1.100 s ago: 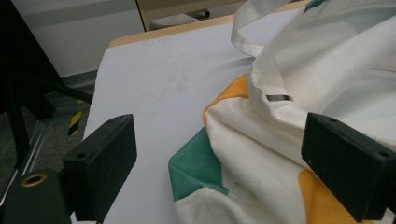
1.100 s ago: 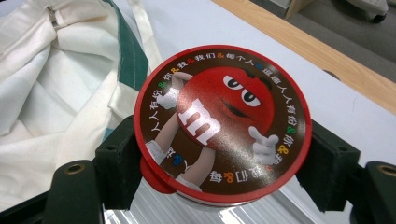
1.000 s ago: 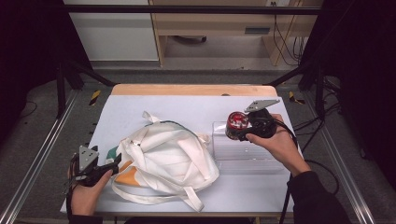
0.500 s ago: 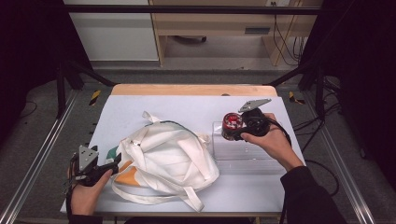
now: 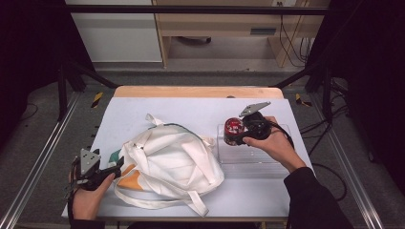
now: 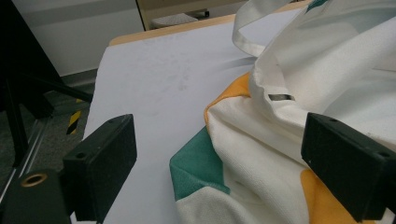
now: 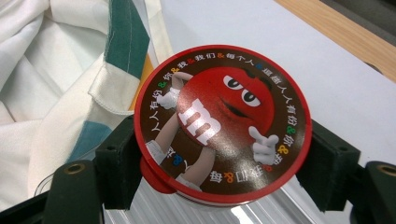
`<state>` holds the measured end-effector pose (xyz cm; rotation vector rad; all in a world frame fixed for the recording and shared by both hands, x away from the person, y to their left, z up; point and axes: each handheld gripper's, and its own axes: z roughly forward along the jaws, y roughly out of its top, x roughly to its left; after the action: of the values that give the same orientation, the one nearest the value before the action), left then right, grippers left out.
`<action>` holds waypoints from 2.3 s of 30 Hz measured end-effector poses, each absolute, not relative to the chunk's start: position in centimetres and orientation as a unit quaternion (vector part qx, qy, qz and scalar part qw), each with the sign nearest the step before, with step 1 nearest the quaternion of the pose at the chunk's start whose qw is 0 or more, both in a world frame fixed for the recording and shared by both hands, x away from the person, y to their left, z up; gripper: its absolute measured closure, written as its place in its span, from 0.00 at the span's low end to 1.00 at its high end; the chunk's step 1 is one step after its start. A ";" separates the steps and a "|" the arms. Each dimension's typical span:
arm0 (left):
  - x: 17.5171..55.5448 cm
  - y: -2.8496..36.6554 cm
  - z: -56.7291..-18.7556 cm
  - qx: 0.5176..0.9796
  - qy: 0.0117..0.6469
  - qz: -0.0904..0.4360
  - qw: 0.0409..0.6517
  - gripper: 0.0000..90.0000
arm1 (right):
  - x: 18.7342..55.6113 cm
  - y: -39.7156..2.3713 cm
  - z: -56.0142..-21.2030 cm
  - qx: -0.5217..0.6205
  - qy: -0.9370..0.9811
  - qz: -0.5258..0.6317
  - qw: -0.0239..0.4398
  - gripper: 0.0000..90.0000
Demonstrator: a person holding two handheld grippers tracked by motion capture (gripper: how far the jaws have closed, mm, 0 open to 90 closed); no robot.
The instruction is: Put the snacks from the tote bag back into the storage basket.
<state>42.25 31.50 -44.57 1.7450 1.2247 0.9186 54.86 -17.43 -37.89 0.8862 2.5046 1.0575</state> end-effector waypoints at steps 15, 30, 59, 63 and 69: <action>42.3 31.7 -44.6 0.688 0.485 0.362 0.400 0.12 | 55.2 -16.4 -38.5 0.302 0.871 0.361 0.138 0.29; 42.3 31.8 -44.6 0.688 0.487 0.362 0.399 0.12 | 55.3 -15.7 -39.1 0.302 0.874 0.356 0.131 0.29; 42.3 31.8 -44.5 0.688 0.487 0.363 0.398 0.12 | 55.5 -15.7 -40.5 0.309 0.878 0.347 0.116 0.29; 42.3 31.8 -44.5 0.688 0.487 0.363 0.398 0.12 | 55.5 -15.7 -40.7 0.307 0.880 0.344 0.114 0.29; 42.3 31.9 -44.5 0.688 0.487 0.363 0.397 0.12 | 55.7 -15.6 -40.9 0.306 0.882 0.342 0.113 0.29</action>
<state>42.28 31.86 -44.53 1.7420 1.2332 0.9202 55.67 -15.64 -40.86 0.8970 2.5866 1.0026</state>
